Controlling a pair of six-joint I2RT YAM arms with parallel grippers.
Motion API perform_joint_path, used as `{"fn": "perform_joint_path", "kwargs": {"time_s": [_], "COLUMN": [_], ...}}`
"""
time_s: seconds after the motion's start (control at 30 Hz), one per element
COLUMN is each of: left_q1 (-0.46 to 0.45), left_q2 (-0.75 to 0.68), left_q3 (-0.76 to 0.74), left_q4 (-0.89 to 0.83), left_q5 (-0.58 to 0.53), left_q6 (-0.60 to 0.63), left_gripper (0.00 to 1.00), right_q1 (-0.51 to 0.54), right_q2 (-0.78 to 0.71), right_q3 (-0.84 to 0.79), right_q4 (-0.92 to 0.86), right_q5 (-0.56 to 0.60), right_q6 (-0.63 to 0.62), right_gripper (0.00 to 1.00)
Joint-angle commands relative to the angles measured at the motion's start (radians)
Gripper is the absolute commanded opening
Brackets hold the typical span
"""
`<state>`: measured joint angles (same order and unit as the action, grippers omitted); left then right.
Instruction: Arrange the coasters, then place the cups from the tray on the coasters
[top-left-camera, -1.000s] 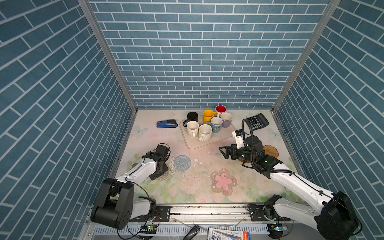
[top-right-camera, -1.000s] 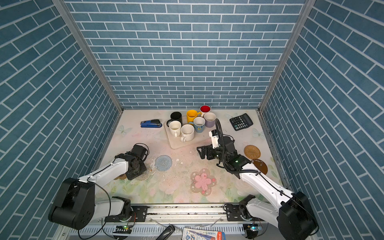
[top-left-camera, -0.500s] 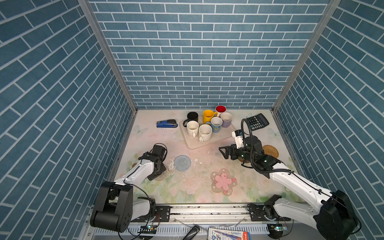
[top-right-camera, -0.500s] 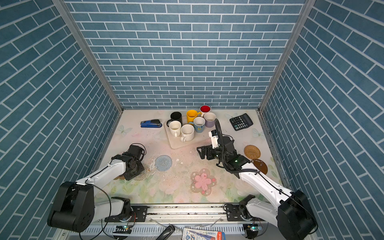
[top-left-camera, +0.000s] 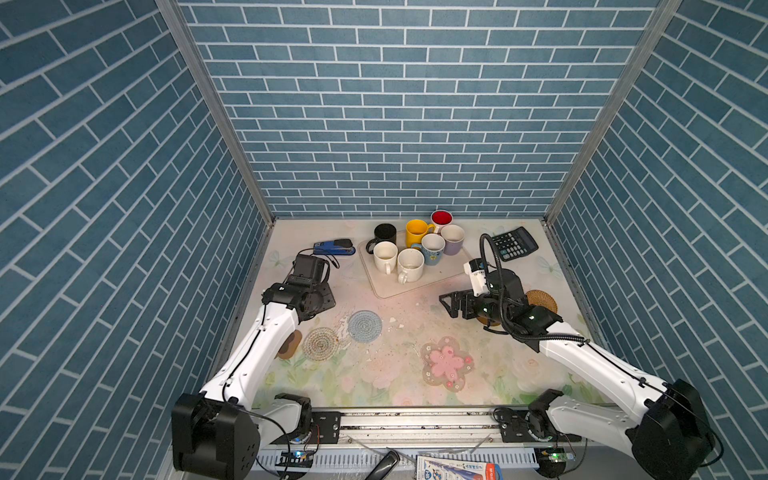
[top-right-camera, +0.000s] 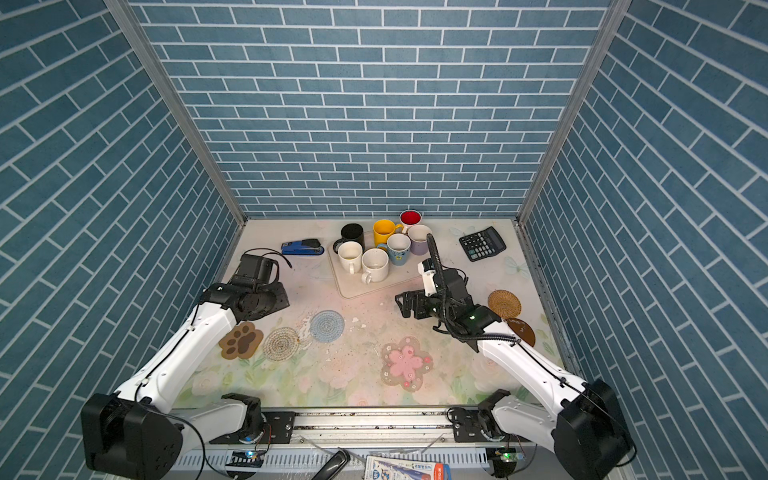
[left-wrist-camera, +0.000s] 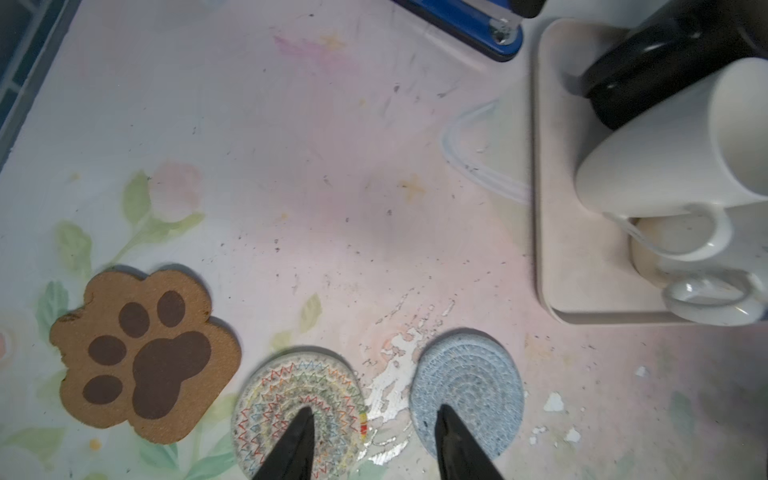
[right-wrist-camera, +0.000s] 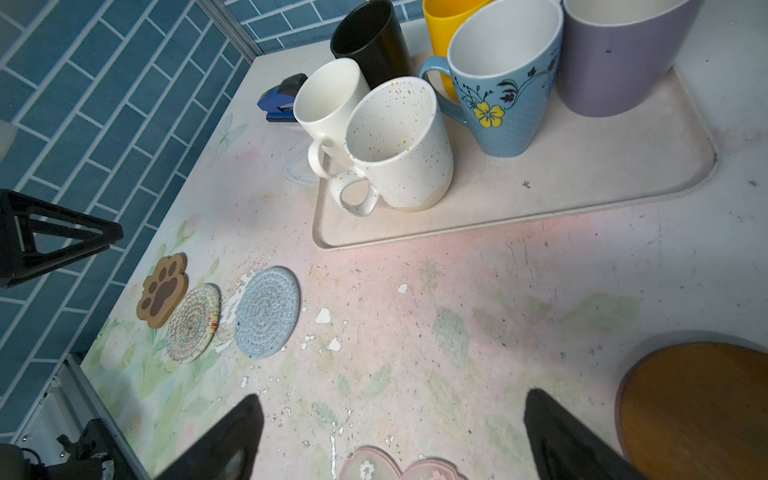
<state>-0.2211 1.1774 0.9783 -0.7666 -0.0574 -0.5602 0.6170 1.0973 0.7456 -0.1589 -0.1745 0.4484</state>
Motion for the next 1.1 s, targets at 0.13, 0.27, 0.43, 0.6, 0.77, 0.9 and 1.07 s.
{"fn": "perform_joint_path", "kwargs": {"time_s": [0.13, 0.27, 0.43, 0.6, 0.77, 0.9, 1.07], "left_q1": [-0.178, -0.261, -0.295, -0.314, -0.318, -0.322, -0.330], "left_q2": [0.042, 0.083, 0.157, 0.242, 0.326, 0.398, 0.468], "left_q3": [0.060, 0.040, 0.001, -0.004, 0.007, -0.004, -0.007], "left_q4": [-0.045, 0.010, 0.109, 0.195, 0.218, 0.249, 0.265], "left_q5": [0.004, -0.017, -0.012, -0.001, -0.033, -0.024, -0.022], "left_q6": [0.065, 0.053, 0.022, 0.000, 0.015, 0.017, 0.021], "left_gripper": [0.61, 0.65, 0.65, 0.63, 0.60, 0.55, 0.46], "right_q1": [0.004, 0.005, 0.004, 0.005, 0.004, 0.004, 0.003], "right_q2": [-0.105, -0.157, -0.239, -0.304, -0.275, -0.249, -0.243], "right_q3": [0.088, 0.058, 0.002, -0.034, -0.032, -0.029, -0.031], "right_q4": [-0.248, -0.299, -0.339, -0.353, -0.342, -0.317, -0.290], "right_q5": [0.042, 0.048, 0.046, 0.035, 0.020, 0.011, 0.020], "right_q6": [-0.036, -0.028, -0.002, 0.009, -0.002, -0.018, -0.025], "right_gripper": [0.96, 0.96, 0.96, 0.97, 0.96, 0.96, 0.96]}}
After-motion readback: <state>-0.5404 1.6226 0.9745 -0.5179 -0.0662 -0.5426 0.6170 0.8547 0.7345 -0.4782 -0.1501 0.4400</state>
